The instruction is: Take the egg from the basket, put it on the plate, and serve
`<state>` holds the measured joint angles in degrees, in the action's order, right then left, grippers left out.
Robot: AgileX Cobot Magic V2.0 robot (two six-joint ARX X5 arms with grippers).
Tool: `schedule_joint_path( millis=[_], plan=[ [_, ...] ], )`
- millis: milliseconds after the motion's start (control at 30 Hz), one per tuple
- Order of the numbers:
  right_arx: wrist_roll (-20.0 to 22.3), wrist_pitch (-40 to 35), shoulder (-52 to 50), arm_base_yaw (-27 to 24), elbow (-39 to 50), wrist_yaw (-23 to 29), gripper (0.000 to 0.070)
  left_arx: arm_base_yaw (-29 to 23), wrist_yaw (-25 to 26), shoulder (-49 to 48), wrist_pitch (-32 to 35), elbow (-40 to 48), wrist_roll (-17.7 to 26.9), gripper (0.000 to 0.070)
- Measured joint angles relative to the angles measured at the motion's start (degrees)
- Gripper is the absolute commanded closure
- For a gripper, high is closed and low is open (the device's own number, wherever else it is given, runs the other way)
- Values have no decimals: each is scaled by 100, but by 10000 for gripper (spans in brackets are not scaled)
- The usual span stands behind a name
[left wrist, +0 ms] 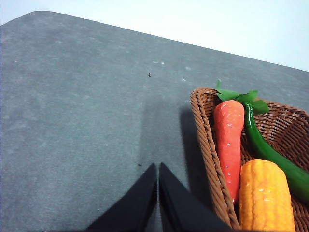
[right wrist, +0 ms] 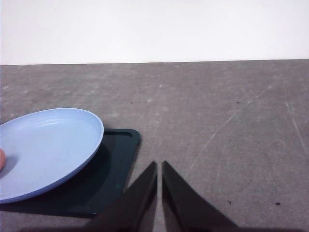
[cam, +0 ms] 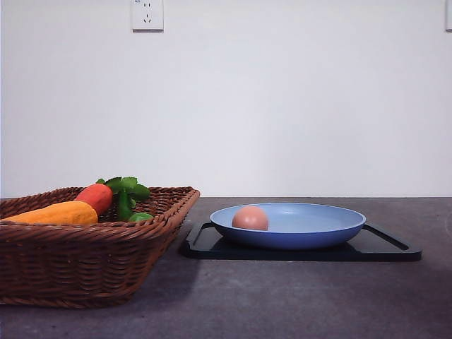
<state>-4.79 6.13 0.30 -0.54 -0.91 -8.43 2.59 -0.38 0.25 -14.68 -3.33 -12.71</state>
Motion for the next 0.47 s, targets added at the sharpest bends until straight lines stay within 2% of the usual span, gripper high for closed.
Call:
schedule_joint_path(
  millis=[467],
  plan=[
    [1, -2, 0, 0, 0, 0, 700, 0, 0, 0, 0, 0, 0, 700]
  ],
)
